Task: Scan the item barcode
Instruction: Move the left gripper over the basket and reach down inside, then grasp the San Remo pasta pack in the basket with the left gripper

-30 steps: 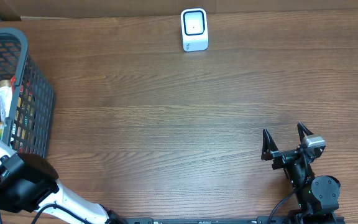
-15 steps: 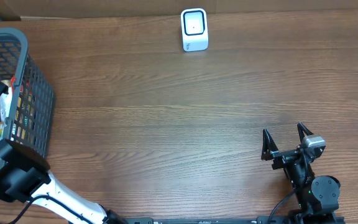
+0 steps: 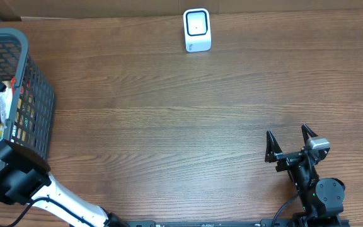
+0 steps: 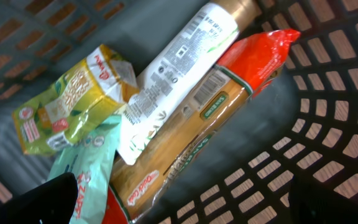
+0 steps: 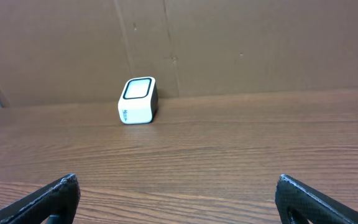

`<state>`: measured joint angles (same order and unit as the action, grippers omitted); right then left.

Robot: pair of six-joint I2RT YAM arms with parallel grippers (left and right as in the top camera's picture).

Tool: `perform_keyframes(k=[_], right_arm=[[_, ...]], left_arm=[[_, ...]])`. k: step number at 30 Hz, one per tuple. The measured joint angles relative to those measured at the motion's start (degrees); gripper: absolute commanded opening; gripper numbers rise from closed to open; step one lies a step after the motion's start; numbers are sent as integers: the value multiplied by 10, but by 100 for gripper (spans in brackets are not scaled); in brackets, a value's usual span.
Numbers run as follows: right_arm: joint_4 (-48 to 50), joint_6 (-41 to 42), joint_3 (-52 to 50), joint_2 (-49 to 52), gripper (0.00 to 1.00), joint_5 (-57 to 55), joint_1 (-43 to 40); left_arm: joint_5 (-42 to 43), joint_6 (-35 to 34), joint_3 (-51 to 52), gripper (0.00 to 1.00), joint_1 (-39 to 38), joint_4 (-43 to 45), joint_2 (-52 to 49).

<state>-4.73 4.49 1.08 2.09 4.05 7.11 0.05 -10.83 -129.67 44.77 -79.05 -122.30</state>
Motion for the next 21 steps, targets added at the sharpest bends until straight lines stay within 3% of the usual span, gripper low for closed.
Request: perform_keyframes(k=[21], right_arm=[[0, 0, 0, 0, 100, 0, 0]], left_arm=[[11, 94, 257, 99, -2, 172, 0]])
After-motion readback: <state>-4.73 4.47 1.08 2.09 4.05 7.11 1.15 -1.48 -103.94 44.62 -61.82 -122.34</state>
